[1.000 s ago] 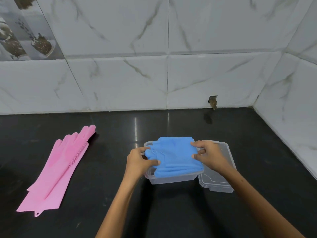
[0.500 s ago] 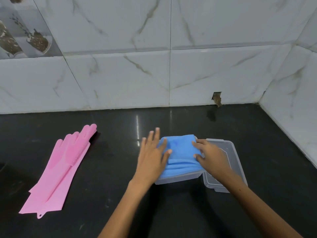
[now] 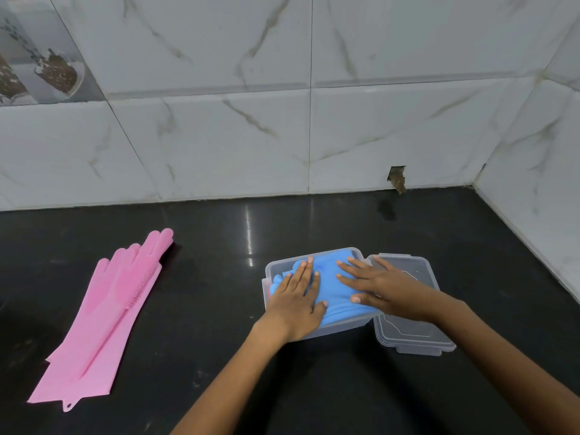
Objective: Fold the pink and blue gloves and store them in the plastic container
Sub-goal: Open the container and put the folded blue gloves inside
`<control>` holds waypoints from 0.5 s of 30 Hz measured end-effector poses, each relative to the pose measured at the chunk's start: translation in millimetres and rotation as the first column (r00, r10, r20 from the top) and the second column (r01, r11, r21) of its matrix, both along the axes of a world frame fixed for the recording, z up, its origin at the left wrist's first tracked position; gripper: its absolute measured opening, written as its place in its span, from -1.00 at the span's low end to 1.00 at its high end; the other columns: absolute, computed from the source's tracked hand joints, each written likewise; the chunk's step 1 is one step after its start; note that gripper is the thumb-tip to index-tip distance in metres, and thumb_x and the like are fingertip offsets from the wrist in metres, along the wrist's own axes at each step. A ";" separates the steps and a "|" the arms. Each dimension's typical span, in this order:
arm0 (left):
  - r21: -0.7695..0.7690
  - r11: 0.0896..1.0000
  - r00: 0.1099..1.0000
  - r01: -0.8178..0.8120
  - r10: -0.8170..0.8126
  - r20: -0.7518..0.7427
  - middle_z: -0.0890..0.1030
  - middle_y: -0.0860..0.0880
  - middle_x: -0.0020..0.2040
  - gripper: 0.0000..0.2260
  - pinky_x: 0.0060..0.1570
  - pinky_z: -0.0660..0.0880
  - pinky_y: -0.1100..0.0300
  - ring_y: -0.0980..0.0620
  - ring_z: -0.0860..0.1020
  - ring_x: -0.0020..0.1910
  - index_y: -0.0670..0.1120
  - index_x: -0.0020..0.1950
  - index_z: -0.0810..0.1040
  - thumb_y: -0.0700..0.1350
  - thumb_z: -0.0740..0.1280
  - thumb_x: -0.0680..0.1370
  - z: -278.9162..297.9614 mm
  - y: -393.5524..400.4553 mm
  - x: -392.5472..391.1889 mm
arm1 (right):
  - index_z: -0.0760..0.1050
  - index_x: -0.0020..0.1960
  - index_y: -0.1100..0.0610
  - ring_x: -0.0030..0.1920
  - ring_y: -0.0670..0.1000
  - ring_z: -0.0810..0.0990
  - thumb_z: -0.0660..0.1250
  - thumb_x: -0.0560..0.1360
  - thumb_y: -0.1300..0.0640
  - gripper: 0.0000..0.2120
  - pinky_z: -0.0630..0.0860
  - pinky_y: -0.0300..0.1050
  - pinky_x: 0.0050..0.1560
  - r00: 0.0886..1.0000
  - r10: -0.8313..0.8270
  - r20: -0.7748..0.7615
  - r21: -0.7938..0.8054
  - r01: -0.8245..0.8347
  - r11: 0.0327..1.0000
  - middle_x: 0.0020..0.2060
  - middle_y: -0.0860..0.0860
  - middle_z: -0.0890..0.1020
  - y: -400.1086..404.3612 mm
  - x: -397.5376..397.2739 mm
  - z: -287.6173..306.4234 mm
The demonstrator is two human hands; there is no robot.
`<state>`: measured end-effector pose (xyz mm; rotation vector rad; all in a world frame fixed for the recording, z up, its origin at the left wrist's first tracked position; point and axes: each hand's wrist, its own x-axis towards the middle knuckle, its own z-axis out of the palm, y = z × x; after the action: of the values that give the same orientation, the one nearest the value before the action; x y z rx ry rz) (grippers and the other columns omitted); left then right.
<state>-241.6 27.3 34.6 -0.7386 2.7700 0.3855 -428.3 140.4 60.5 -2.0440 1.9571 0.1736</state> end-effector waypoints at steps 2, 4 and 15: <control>-0.003 1.000 1.000 0.008 -0.008 0.020 -0.36 -0.06 0.52 -0.44 0.42 -0.35 0.12 0.04 -0.36 0.50 -0.10 0.54 -0.23 0.09 -0.09 0.64 -2.2 -1.3 -1.7 | -0.09 0.52 -0.08 0.51 -0.09 -0.25 -0.07 0.60 -0.19 -0.46 -0.32 0.04 0.46 0.997 0.055 -0.054 0.091 -0.050 0.995 0.54 -0.08 -0.14 -6.5 -4.3 -0.8; -0.014 0.999 0.998 0.030 -0.029 0.062 -0.37 -0.07 0.52 -0.44 0.43 -0.34 0.12 0.03 -0.35 0.50 -0.11 0.53 -0.24 0.10 -0.10 0.64 -3.9 -4.1 -2.9 | -0.13 0.52 -0.09 0.52 -0.04 -0.24 -0.07 0.58 -0.22 -0.43 -0.33 0.08 0.45 0.987 0.100 -0.126 0.150 -0.081 0.985 0.53 -0.06 -0.16 -13.8 -5.2 -2.8; -0.141 0.970 0.937 0.197 -0.144 0.317 -0.37 -0.08 0.52 -0.36 0.47 -0.31 0.03 0.01 -0.37 0.50 -0.14 0.52 -0.26 0.17 -0.07 0.62 -23.4 -20.0 -13.7 | 0.03 0.52 0.00 0.53 0.15 0.00 0.03 0.61 -0.12 -0.47 -0.23 0.19 0.48 0.875 0.246 -0.417 0.275 -0.137 0.952 0.54 0.14 0.05 -41.4 23.5 -24.6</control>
<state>-255.3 7.4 11.2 -0.5333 2.5649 -0.0047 -404.8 99.0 35.8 -2.1689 1.8434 0.9571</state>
